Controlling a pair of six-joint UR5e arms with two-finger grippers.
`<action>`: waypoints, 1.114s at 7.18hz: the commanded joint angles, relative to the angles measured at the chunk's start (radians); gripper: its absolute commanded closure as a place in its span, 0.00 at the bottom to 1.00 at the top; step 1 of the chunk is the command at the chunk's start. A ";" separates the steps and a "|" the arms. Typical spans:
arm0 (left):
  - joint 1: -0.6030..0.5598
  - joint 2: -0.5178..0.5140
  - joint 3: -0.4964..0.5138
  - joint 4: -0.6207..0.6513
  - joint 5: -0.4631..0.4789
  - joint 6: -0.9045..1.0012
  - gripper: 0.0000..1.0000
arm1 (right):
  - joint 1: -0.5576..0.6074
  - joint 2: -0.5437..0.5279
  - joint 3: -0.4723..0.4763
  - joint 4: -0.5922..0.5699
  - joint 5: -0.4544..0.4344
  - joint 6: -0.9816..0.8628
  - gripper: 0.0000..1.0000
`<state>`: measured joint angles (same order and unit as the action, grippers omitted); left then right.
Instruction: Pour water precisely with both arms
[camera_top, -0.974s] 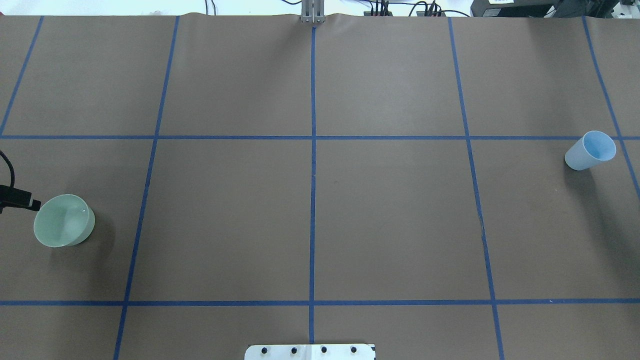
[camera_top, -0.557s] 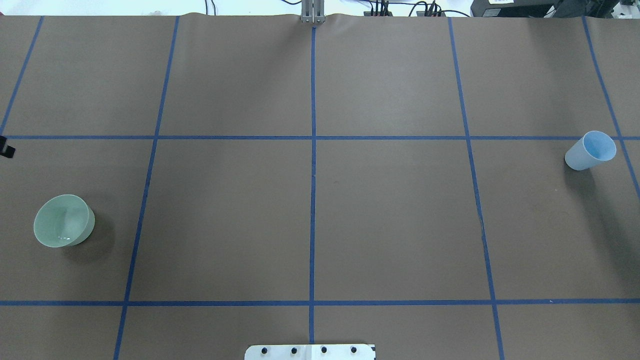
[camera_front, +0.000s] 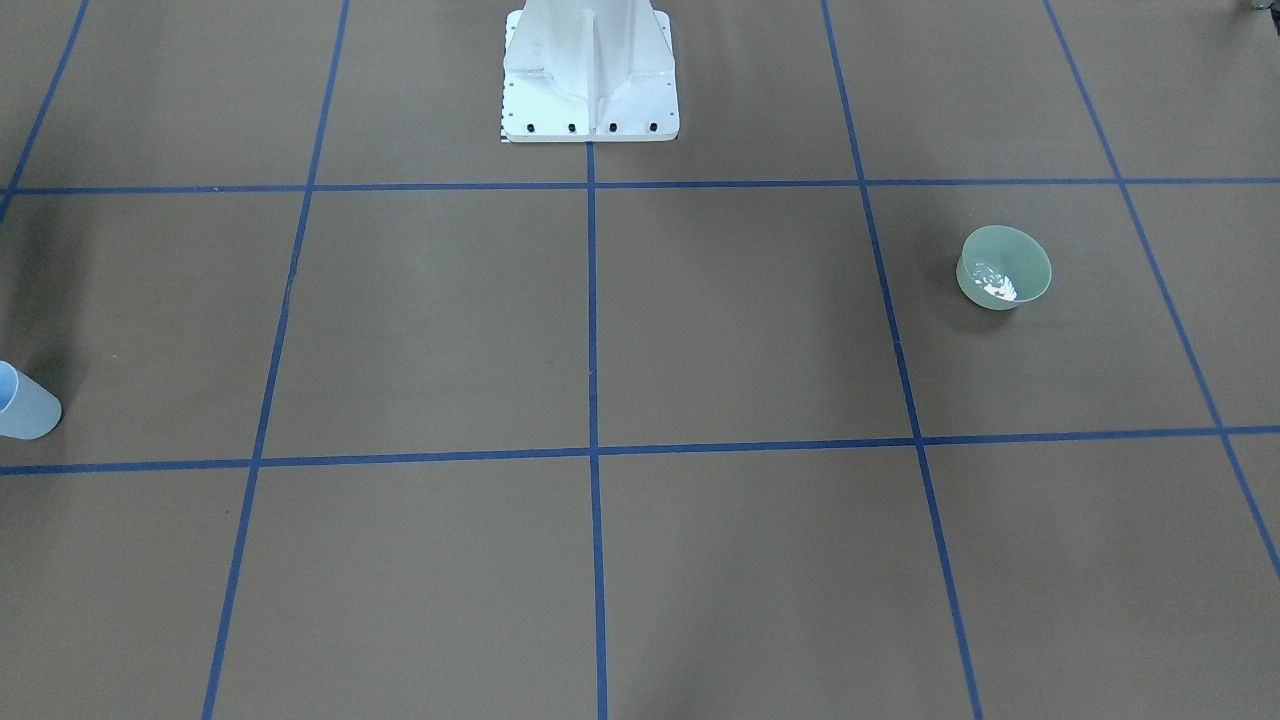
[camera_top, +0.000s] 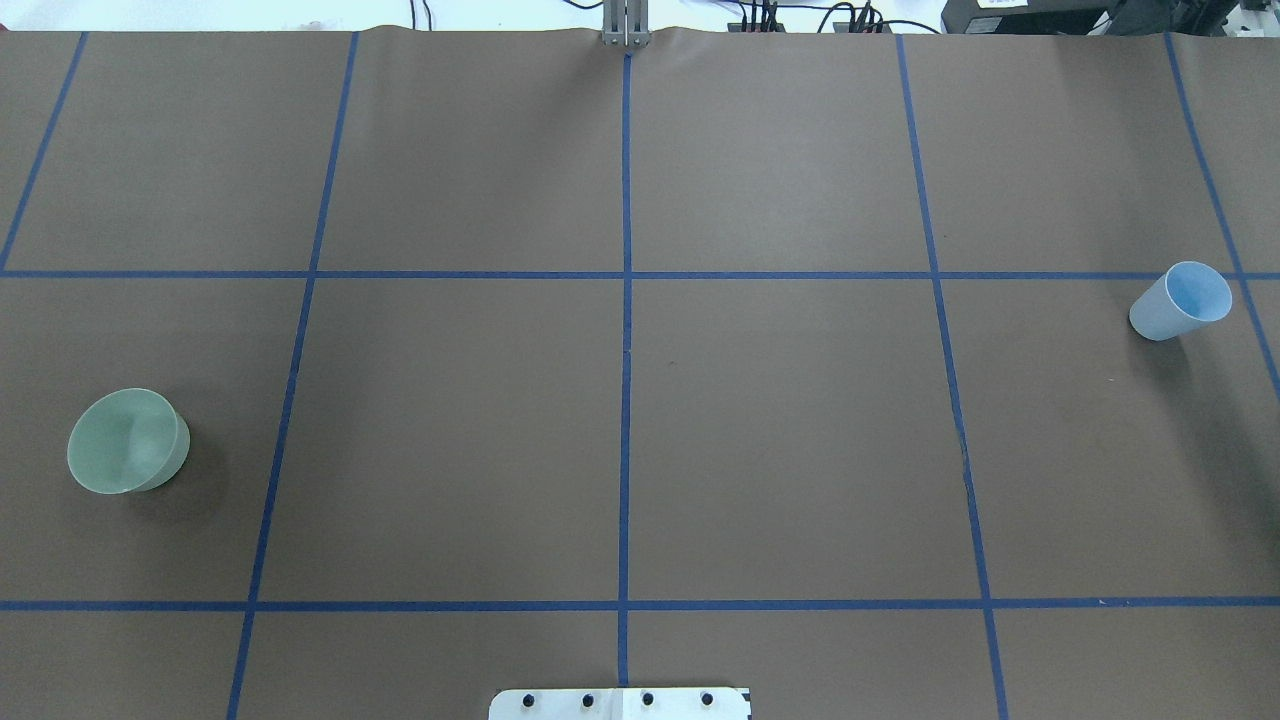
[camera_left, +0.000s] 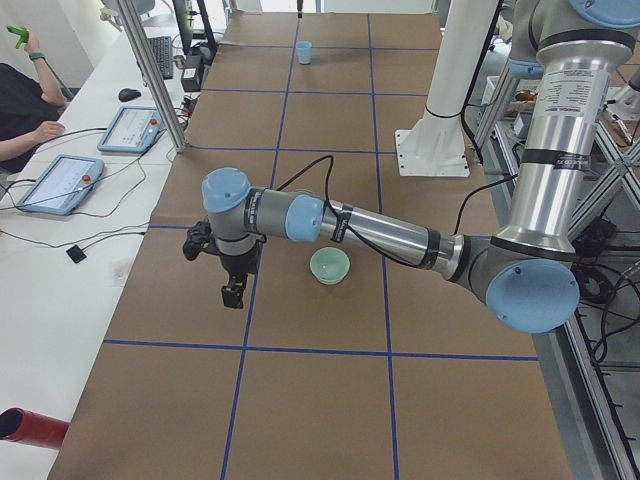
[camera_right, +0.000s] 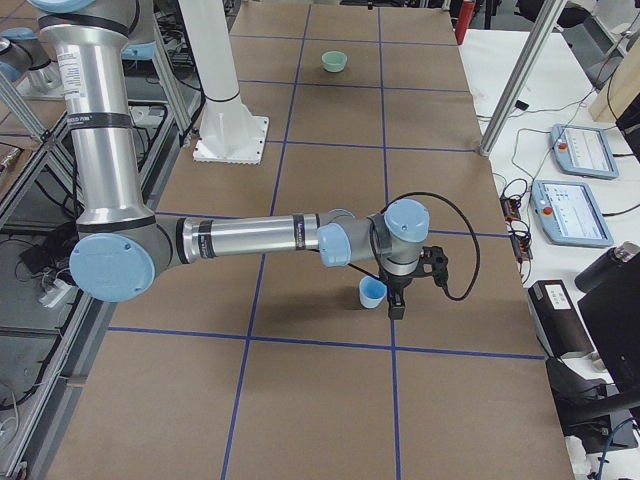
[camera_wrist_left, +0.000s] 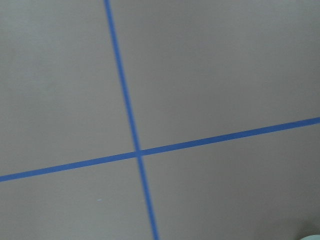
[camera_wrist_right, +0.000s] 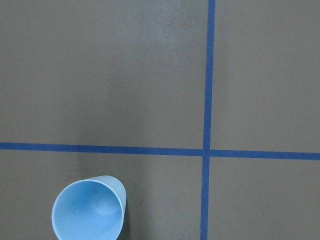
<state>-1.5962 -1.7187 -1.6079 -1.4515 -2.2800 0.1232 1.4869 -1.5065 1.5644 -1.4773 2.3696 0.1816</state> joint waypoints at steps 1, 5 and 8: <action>-0.041 0.078 0.045 -0.182 0.000 0.027 0.00 | 0.024 -0.046 0.000 0.002 0.066 0.001 0.00; -0.018 0.168 0.065 -0.411 0.001 -0.082 0.00 | 0.049 -0.083 0.008 0.002 0.062 0.003 0.00; 0.065 0.180 -0.024 -0.409 0.007 -0.220 0.00 | 0.049 -0.086 0.005 0.003 0.056 0.004 0.00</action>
<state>-1.5490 -1.5420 -1.6003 -1.8614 -2.2739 -0.0588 1.5349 -1.5907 1.5694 -1.4747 2.4273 0.1854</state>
